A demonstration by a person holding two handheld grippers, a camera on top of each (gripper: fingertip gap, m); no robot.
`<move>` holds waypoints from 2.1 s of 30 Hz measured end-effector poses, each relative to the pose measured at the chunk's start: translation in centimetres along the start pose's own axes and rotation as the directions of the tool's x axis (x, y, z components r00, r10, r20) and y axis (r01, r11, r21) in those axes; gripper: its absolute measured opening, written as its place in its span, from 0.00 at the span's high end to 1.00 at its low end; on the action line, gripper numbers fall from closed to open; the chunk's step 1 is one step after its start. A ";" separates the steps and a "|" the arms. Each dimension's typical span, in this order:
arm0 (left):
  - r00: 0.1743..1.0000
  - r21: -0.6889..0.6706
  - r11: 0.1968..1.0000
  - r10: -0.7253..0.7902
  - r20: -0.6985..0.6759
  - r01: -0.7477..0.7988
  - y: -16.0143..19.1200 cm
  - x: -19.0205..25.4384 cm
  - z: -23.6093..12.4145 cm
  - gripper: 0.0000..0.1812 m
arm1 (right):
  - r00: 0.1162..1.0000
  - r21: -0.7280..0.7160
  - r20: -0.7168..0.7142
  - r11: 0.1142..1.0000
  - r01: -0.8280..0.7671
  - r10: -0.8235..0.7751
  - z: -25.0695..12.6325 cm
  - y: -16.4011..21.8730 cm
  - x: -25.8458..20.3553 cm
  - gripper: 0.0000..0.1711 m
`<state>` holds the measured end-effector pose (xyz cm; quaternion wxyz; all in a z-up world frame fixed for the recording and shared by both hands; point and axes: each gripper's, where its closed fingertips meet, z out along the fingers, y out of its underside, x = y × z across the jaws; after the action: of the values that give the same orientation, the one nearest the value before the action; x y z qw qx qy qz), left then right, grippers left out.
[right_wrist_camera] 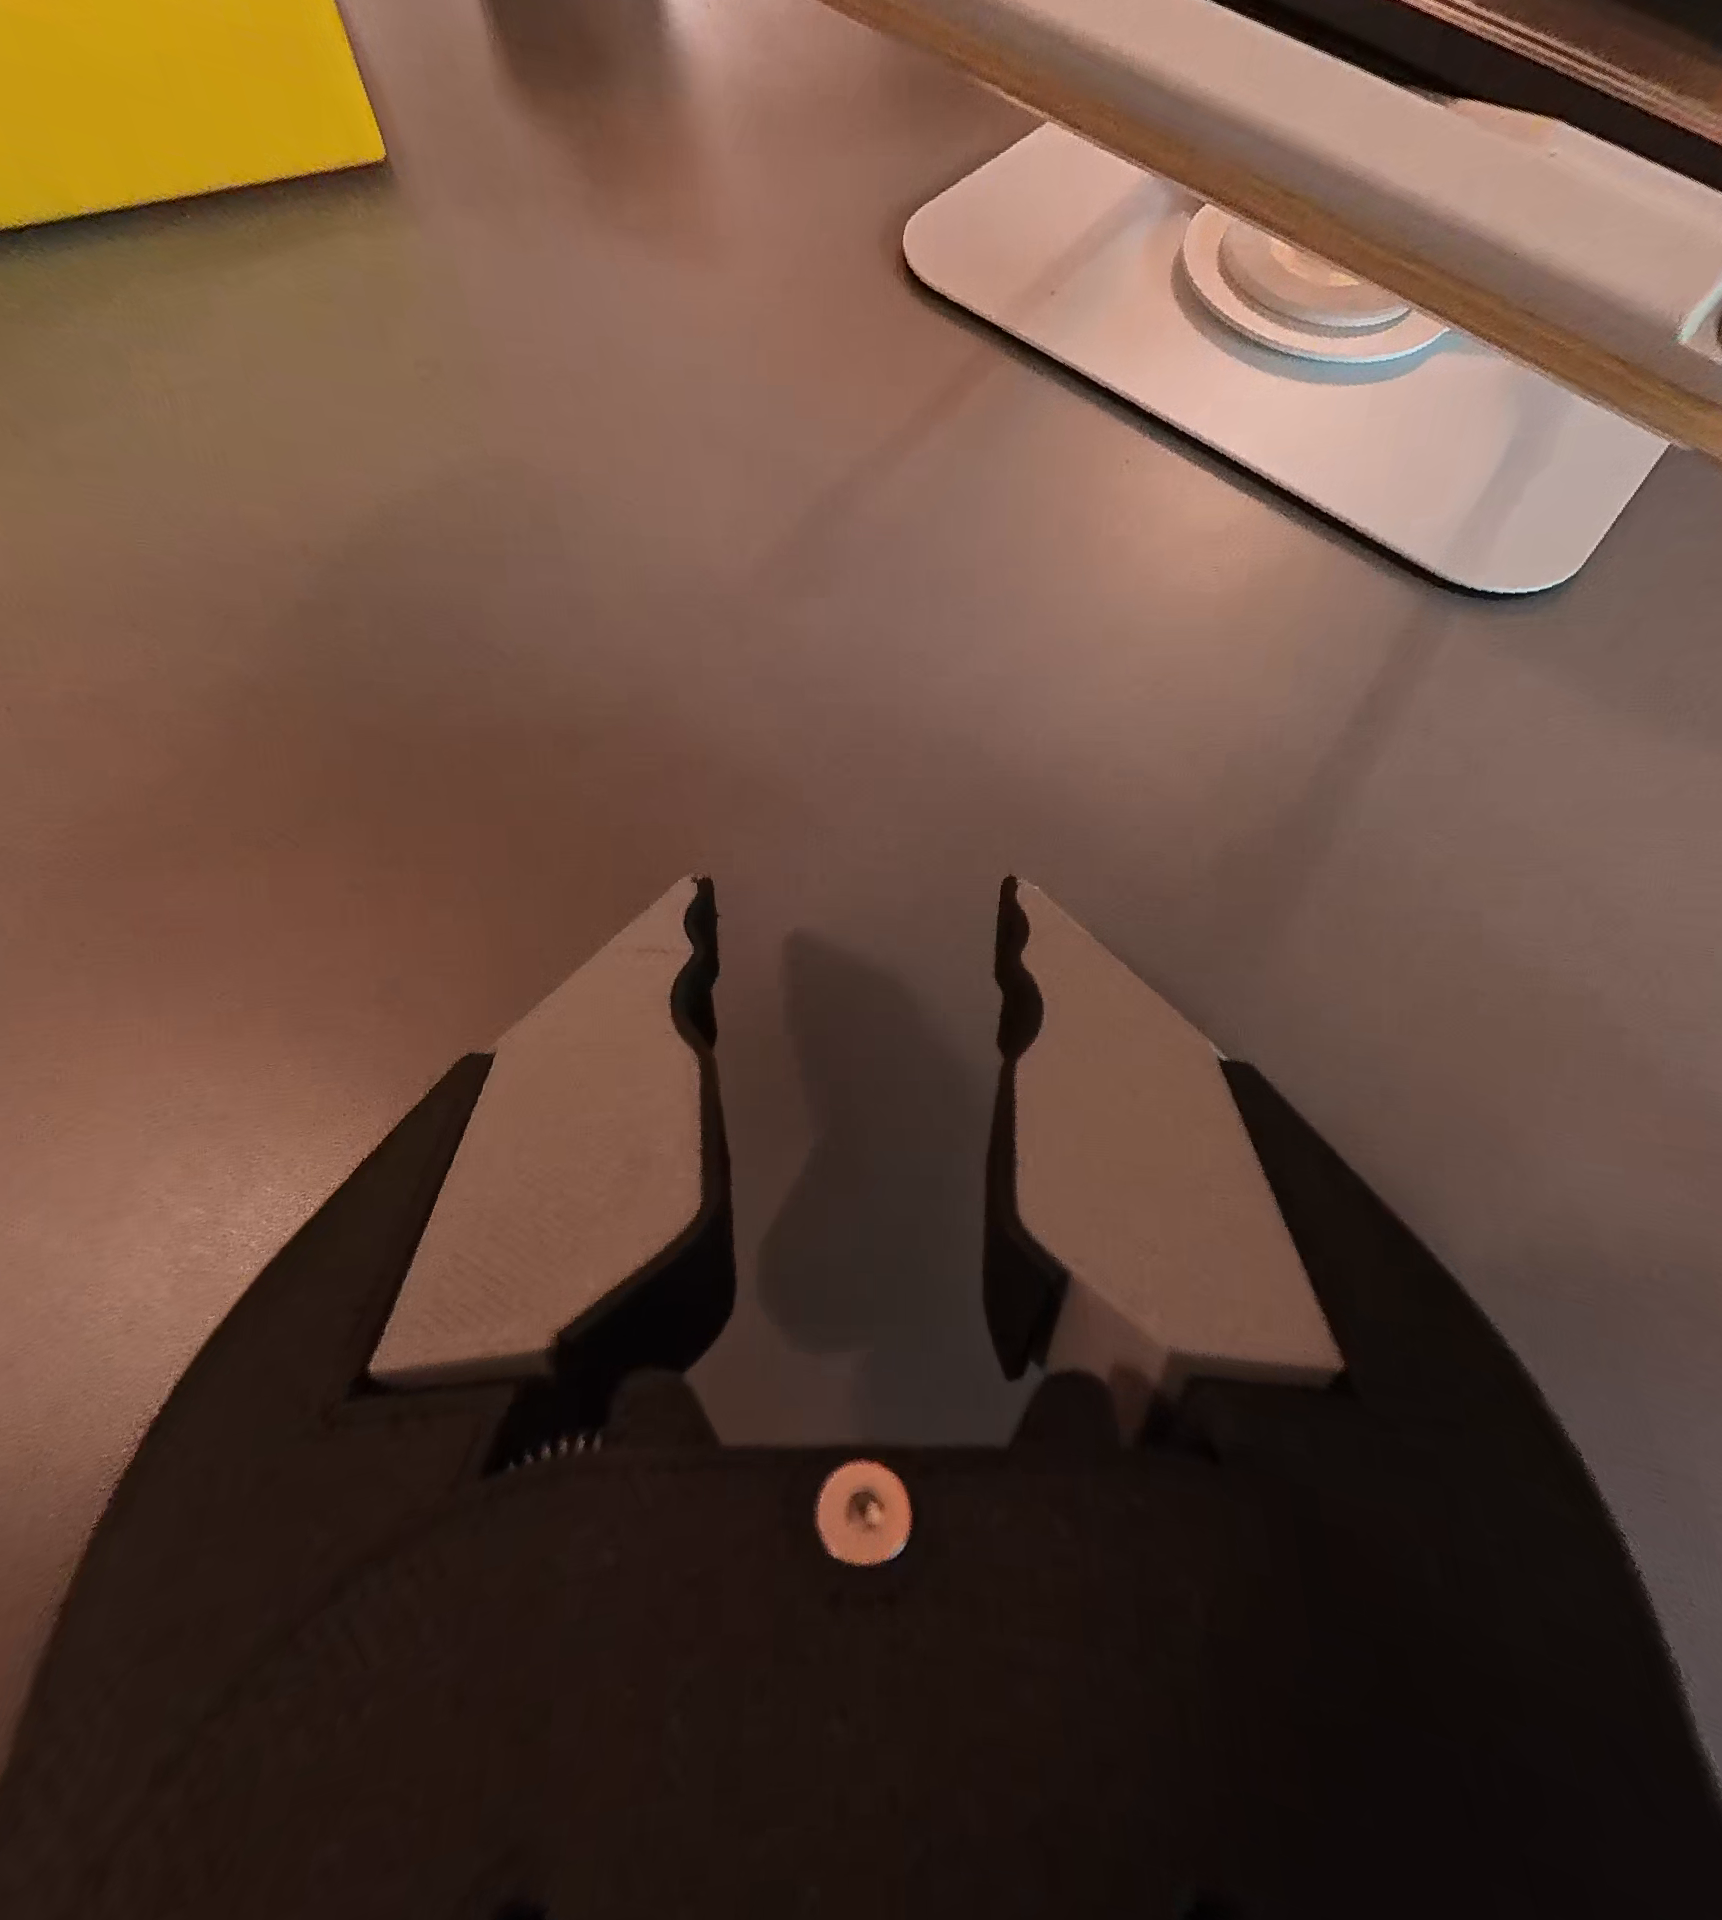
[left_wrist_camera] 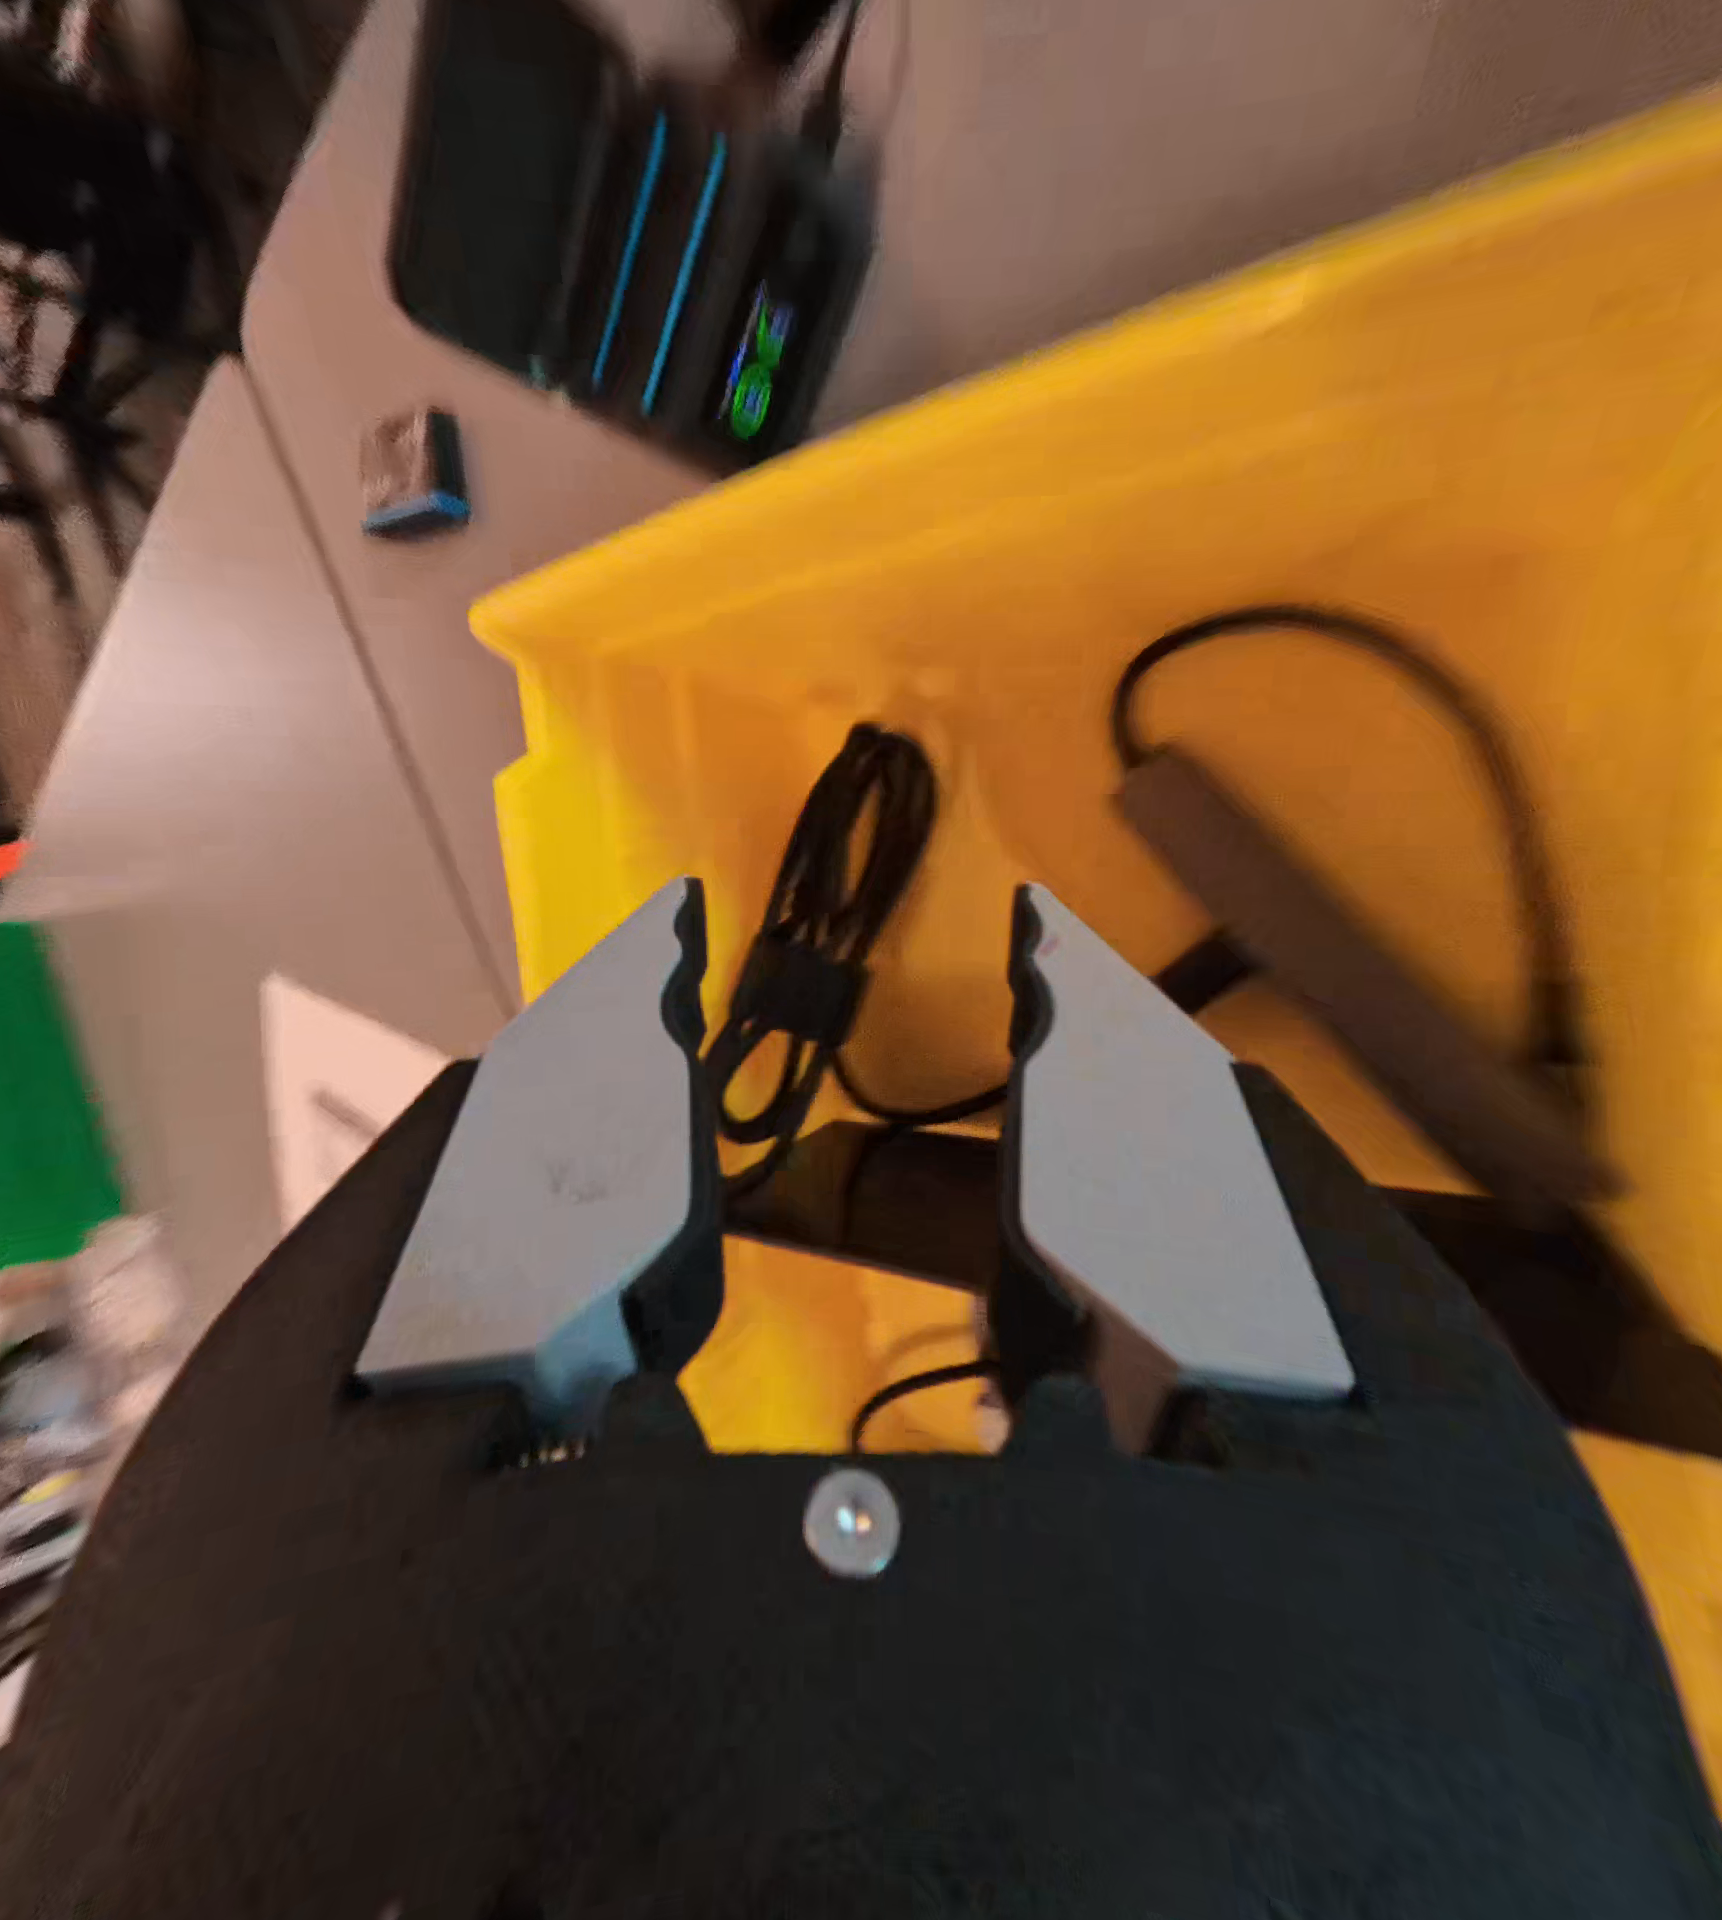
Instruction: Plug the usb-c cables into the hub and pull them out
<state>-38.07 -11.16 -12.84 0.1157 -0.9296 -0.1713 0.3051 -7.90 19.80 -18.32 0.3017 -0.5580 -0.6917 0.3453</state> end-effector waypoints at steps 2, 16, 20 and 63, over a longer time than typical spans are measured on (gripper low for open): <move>0.997 -0.099 0.994 0.057 0.051 -0.052 1.8 -0.6 2.4 0.68 | 1.000 -0.006 -0.004 1.000 -0.002 0.002 0.1 0.1 0.1 0.69; 0.904 -0.329 0.913 0.336 0.265 -0.243 5.5 -2.3 5.8 0.84 | 1.000 -0.022 0.020 0.999 -0.023 0.024 0.2 0.3 0.0 0.70; 0.955 -0.473 0.878 0.195 0.223 -0.069 8.6 -2.2 4.8 0.86 | 1.000 -0.025 0.021 1.000 -0.009 0.010 0.2 0.3 -0.2 0.71; 0.717 0.543 0.633 0.027 0.697 -0.552 -16.7 3.8 -34.6 0.89 | 0.954 0.237 0.290 0.972 0.011 -0.081 -3.0 -4.0 -5.7 0.69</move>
<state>-18.35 1.77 17.71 0.3517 -0.6624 0.0973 0.6542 -6.63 14.10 -13.51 0.2653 -0.4441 -0.6969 0.4967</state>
